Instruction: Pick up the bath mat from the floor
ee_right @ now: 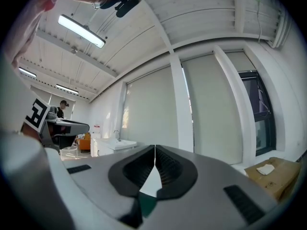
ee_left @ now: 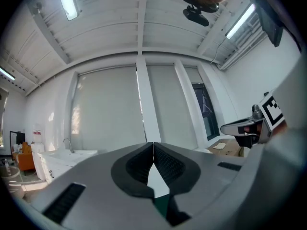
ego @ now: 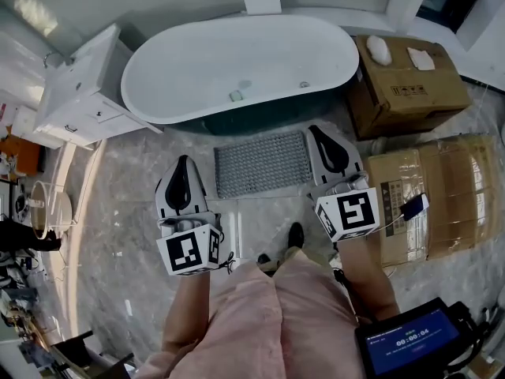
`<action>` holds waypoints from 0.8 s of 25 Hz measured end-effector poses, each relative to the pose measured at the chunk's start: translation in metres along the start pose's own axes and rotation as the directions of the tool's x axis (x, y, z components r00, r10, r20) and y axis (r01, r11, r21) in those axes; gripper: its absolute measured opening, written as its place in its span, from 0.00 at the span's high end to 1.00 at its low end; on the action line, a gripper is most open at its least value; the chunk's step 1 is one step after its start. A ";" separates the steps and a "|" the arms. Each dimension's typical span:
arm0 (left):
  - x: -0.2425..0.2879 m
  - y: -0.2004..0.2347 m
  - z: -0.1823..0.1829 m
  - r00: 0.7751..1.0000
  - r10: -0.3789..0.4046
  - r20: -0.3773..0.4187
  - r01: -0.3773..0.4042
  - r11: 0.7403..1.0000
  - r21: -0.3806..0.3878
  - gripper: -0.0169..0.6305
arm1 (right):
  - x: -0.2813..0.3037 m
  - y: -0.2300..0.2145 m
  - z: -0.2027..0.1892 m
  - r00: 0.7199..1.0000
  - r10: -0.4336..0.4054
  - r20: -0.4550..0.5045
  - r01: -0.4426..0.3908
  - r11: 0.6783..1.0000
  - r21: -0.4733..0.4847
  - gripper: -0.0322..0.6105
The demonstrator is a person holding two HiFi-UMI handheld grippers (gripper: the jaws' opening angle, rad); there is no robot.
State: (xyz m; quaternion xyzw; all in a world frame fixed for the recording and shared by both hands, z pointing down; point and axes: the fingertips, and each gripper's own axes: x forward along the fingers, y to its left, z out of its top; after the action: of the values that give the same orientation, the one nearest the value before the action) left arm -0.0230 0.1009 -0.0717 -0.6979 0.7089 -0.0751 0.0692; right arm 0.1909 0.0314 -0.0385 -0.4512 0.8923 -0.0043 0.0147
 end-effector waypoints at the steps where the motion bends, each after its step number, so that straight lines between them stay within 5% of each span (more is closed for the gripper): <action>1: 0.000 0.001 0.002 1.000 0.005 0.004 -0.005 1.000 0.008 0.94 | 0.003 0.001 0.002 1.000 0.008 0.003 -0.008 1.000 -0.002 0.92; 10: 0.018 0.005 0.001 0.998 0.060 -0.013 -0.060 0.998 0.036 0.94 | 0.039 -0.016 -0.004 0.998 0.060 0.005 -0.060 0.998 0.027 0.92; 20: 0.032 0.060 -0.024 0.995 0.094 -0.030 -0.094 0.996 0.000 0.94 | 0.090 0.018 -0.011 0.996 0.086 -0.028 -0.086 0.996 0.012 0.92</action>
State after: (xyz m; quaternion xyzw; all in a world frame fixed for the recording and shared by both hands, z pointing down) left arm -0.0869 0.0696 -0.0601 -0.6625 0.7421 -0.0815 0.0616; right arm 0.1229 -0.0306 -0.0296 -0.4122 0.9110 -0.0150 0.0048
